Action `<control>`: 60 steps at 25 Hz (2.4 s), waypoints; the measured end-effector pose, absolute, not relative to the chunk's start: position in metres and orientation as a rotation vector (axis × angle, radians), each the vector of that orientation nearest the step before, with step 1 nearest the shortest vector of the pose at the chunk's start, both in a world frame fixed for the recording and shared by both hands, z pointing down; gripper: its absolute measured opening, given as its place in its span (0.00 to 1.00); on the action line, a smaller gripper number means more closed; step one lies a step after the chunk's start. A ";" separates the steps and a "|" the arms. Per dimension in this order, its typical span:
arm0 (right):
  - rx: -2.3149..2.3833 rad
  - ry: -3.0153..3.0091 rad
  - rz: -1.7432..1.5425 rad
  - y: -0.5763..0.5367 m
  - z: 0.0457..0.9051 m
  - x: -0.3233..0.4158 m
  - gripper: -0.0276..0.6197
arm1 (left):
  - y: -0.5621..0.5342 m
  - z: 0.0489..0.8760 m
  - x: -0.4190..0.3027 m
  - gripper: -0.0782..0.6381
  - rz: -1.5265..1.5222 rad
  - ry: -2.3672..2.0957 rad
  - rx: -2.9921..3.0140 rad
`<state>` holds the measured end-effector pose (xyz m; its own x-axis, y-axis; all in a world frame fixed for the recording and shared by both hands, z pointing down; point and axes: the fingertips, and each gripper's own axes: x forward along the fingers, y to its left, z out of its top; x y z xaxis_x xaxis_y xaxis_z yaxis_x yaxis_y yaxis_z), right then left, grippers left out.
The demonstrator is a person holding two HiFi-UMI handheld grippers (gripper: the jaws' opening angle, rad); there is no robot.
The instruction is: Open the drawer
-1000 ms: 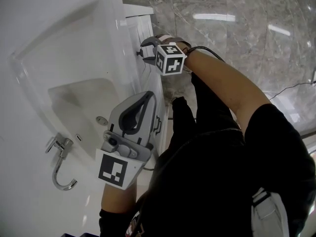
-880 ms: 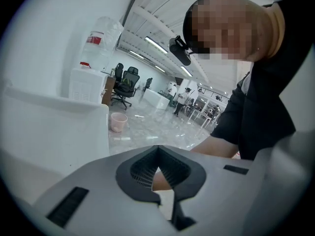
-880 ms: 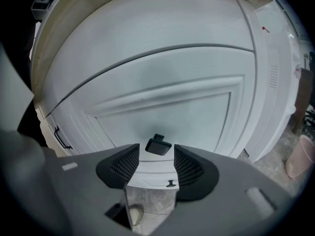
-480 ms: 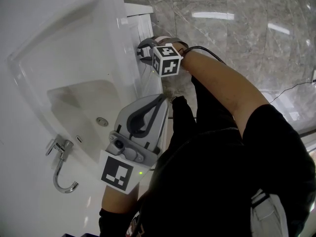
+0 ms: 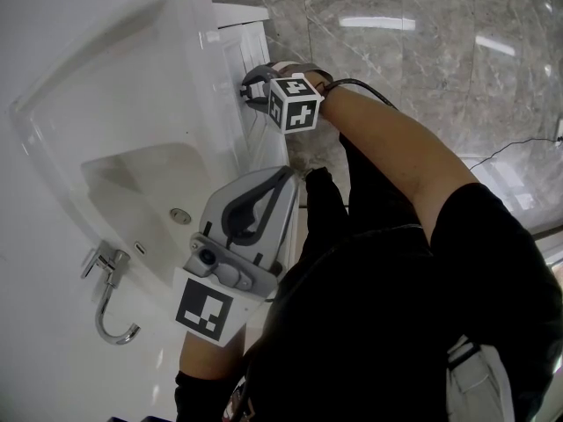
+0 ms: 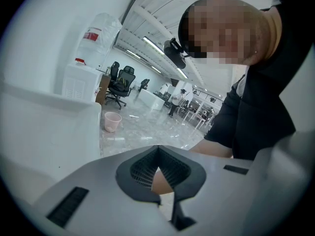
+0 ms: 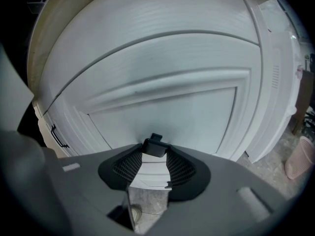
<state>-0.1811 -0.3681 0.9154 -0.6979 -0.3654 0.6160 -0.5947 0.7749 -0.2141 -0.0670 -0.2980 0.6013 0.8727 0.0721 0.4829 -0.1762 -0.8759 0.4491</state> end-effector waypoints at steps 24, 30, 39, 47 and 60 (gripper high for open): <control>0.724 -2.398 0.571 -0.348 0.916 -0.161 0.27 | -0.289 0.599 -0.062 0.10 0.674 -0.059 2.542; 0.728 -2.398 0.574 -0.343 0.917 -0.152 0.27 | -0.287 0.599 -0.055 0.10 0.674 -0.057 2.536; 0.734 -2.393 0.582 -0.330 0.917 -0.139 0.27 | -0.286 0.597 -0.048 0.10 0.675 -0.057 2.546; 0.742 -2.392 0.580 -0.320 0.918 -0.130 0.27 | -0.280 0.599 -0.043 0.10 0.679 -0.041 2.551; 0.756 -2.388 0.589 -0.305 0.918 -0.110 0.27 | -0.274 0.599 -0.032 0.10 0.695 -0.030 2.556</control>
